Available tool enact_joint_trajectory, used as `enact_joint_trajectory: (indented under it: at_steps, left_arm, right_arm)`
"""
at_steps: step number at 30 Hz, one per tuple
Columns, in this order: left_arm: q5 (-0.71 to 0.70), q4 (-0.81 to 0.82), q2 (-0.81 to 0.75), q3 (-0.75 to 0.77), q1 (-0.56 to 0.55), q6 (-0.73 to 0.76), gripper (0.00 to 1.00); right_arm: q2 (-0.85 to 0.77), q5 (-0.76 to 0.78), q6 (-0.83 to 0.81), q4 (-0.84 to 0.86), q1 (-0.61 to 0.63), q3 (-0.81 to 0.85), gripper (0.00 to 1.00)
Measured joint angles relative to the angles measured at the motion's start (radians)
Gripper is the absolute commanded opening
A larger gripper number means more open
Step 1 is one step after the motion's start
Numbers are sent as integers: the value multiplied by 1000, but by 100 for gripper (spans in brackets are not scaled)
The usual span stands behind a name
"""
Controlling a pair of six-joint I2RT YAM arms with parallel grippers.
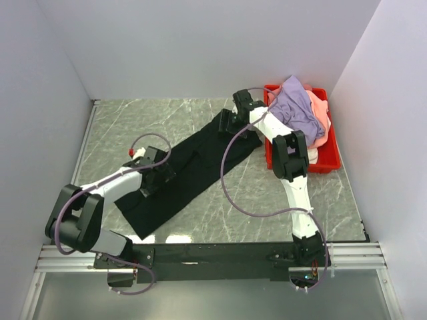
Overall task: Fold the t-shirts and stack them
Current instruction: Fold the tshirt
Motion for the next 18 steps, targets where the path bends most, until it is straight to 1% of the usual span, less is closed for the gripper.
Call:
enact_joint_trajectory:
  at_steps: [3,7,10,18]
  left_arm:
    - [-7,13,-5,-6,-82,-48,100]
    - [-26,45,13,2,-240,-119,99]
    - [-24,71,42,25,-335,-168,99]
    - [26,113,105,83,-500,-275,100]
  right_arm:
    - [38,-16,3,-3,0,65,84]
    - [81,-50,18,14,0,130,84]
    - [106,-64,36,50,6,165,84]
    - [196,-90,96,148,32,283,85]
